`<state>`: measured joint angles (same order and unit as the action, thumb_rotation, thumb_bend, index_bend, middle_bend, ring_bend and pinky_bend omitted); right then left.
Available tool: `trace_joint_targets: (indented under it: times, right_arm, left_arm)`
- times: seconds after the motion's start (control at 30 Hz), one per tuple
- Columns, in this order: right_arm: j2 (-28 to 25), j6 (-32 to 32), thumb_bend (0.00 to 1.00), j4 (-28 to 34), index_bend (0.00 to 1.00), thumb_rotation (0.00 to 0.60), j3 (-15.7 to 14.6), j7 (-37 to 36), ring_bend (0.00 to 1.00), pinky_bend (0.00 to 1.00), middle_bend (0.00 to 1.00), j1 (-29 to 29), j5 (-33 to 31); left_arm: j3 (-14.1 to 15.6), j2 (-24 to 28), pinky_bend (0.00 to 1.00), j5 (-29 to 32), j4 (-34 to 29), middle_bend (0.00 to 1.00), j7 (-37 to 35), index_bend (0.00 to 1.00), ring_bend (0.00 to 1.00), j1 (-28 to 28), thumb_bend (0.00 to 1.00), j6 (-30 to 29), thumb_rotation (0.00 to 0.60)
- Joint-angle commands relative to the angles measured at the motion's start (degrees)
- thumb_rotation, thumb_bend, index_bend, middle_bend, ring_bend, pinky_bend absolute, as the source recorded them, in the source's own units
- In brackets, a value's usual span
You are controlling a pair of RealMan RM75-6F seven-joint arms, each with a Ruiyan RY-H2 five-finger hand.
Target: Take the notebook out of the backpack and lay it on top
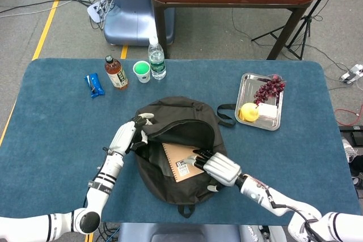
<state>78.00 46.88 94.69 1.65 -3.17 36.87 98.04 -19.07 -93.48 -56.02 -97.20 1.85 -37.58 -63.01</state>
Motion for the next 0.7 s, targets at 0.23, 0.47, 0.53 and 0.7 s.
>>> trace_joint_targets:
  times: [0.23,0.47,0.53,0.7]
  right_arm:
    - [7.35,0.6,0.18,-7.3,0.0,0.6,0.91,4.54,0.03,0.11,0.13,2.32,-2.08]
    - [10.84,1.05,0.18,-11.47,0.0,0.6,0.51,5.58,0.03,0.11,0.13,3.56,-2.93]
    - [11.78,1.73,0.18,-12.7,0.0,0.6,0.35,5.54,0.03,0.11,0.13,3.63,-3.03]
    - [14.4,3.51,0.18,-16.04,0.0,0.6,-0.13,5.63,0.03,0.11,0.12,3.77,-2.75]
  left_arm:
    - [-0.13,0.16,0.11,0.14,0.34,0.21,-0.76,0.47,0.18,0.19,0.75,0.0,0.6]
    - [-0.14,0.47,0.11,-0.03,0.34,0.21,-1.36,0.47,0.18,0.33,0.75,0.11,0.6]
    - [-0.08,0.6,0.11,-0.13,0.27,0.21,-1.56,0.47,0.18,0.43,0.75,0.12,0.6]
    - [0.03,0.8,0.11,-0.37,0.24,0.21,-2.3,0.47,0.18,0.59,0.75,0.36,0.6]
